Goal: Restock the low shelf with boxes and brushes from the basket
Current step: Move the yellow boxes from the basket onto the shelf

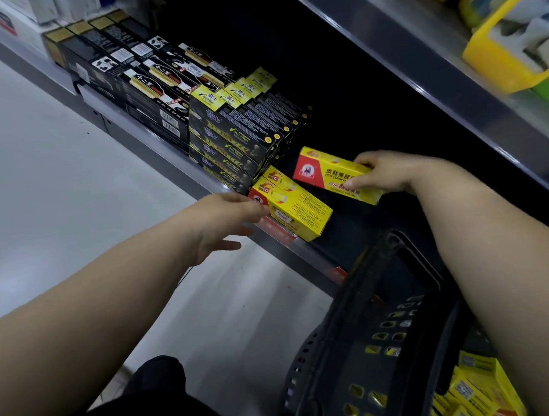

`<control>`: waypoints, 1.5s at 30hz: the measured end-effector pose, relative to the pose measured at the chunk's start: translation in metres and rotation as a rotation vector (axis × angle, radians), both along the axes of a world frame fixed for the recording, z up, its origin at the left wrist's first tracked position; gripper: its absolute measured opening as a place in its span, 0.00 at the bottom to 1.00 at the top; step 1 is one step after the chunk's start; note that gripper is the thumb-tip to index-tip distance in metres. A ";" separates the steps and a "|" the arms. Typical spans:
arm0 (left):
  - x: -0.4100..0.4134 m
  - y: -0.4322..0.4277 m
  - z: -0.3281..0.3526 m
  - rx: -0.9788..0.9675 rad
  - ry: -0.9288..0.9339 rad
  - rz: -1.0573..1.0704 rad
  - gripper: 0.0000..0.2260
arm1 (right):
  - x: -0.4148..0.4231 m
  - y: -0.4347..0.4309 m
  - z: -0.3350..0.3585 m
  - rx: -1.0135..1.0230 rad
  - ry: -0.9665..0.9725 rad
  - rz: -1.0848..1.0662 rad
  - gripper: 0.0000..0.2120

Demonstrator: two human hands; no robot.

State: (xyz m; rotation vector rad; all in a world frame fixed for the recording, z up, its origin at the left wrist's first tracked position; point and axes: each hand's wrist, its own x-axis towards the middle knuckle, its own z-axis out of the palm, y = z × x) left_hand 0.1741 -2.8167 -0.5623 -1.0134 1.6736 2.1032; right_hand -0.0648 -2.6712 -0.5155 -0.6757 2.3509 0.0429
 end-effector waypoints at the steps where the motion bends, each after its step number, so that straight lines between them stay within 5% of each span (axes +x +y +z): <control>1: -0.001 0.000 0.000 -0.004 0.004 0.007 0.08 | -0.001 0.000 -0.006 0.013 0.014 -0.022 0.20; 5: -0.002 0.001 0.001 -0.007 0.005 0.038 0.08 | 0.008 -0.013 -0.029 0.144 0.165 0.089 0.23; 11: -0.003 0.002 0.003 0.018 0.008 0.078 0.11 | 0.027 -0.030 -0.053 0.139 0.020 0.152 0.29; 21: 0.000 0.005 0.023 -0.034 0.044 0.030 0.10 | 0.033 -0.032 -0.043 0.211 0.084 0.264 0.35; 28: -0.017 0.036 0.104 -0.373 0.231 -0.266 0.04 | 0.071 0.001 0.061 -0.256 0.063 0.182 0.17; 35: -0.019 0.134 0.170 -0.661 0.455 -0.599 0.04 | 0.136 0.151 0.134 -0.671 0.047 -0.072 0.06; 40: -0.003 0.206 0.154 -0.670 0.441 -0.875 0.05 | 0.154 0.262 0.085 -0.363 0.131 -0.203 0.07; 42: 0.004 0.220 0.143 -0.638 0.406 -0.871 0.05 | 0.160 0.297 0.059 -0.138 0.216 -0.161 0.14; 45: 0.011 0.233 0.128 -0.559 0.340 -0.852 0.04 | 0.170 0.326 0.025 -0.024 0.083 -0.209 0.30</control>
